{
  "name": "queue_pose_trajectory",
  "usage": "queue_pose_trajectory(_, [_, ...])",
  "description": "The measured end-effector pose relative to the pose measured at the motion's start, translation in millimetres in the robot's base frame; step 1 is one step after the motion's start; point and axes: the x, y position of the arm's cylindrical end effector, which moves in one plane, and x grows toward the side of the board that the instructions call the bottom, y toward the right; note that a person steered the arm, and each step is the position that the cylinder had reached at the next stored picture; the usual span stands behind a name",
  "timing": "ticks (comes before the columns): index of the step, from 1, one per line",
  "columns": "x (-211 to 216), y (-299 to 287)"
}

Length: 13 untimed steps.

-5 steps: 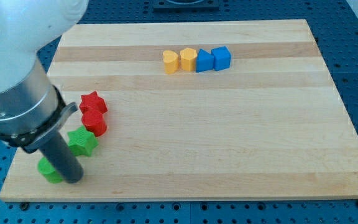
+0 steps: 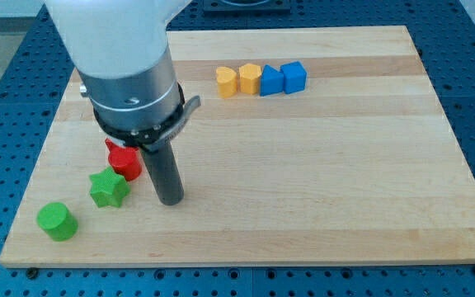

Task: Push green star to the green circle

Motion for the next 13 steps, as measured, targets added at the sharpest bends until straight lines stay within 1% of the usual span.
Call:
queue_pose_trajectory(2, [-1, -46])
queue_pose_trajectory(3, [-5, -47])
queue_pose_trajectory(4, [-19, -48])
queue_pose_trajectory(7, [-24, -105])
queue_pose_trajectory(9, [-49, -106])
queue_pose_trajectory(11, [-50, -142])
queue_pose_trajectory(13, [-39, -153])
